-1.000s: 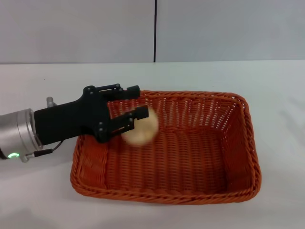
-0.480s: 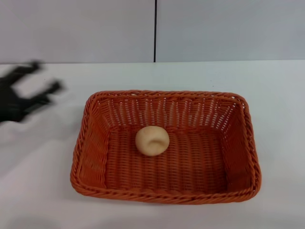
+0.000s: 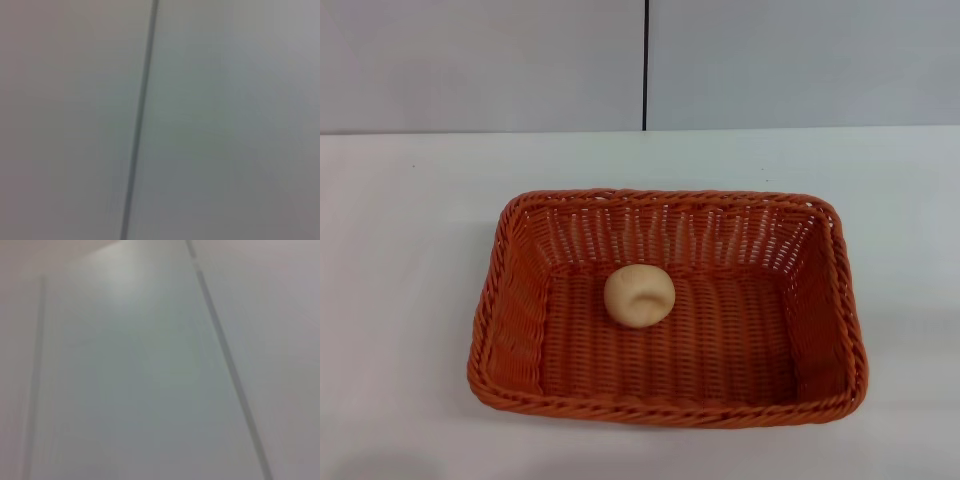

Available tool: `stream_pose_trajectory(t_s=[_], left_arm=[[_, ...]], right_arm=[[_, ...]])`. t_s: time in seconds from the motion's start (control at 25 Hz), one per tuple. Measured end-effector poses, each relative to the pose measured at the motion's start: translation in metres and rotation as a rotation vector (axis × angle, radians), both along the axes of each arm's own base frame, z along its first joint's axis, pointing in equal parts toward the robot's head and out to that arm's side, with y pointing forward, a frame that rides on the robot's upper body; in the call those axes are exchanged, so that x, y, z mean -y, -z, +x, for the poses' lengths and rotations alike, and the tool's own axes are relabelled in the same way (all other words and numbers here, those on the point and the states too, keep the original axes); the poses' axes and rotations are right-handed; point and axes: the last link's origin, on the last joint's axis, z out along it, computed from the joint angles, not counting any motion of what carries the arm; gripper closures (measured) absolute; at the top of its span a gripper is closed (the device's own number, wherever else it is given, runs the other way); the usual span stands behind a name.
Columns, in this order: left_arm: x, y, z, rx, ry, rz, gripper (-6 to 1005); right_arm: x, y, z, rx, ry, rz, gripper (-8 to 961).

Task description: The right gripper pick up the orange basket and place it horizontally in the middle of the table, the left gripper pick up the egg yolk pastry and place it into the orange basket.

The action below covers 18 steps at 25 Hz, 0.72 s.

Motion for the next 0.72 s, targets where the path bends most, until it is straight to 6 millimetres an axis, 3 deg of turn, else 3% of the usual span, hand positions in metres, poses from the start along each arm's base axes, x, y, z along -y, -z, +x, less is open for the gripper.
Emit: stream_pose_trajectory(t_s=[0.24, 0.72], left_arm=[[0.008, 0.003, -0.008, 0.029, -0.058, 0.065, 159], [0.002, 0.021, -0.01, 0.057, -0.091, 0.064, 159]], right_arm=[[-0.012, 0.022, -0.002, 0.125, 0.109, 0.095, 451], [-0.033, 0.033, -0.009, 0.151, 0.14, 0.131, 409]])
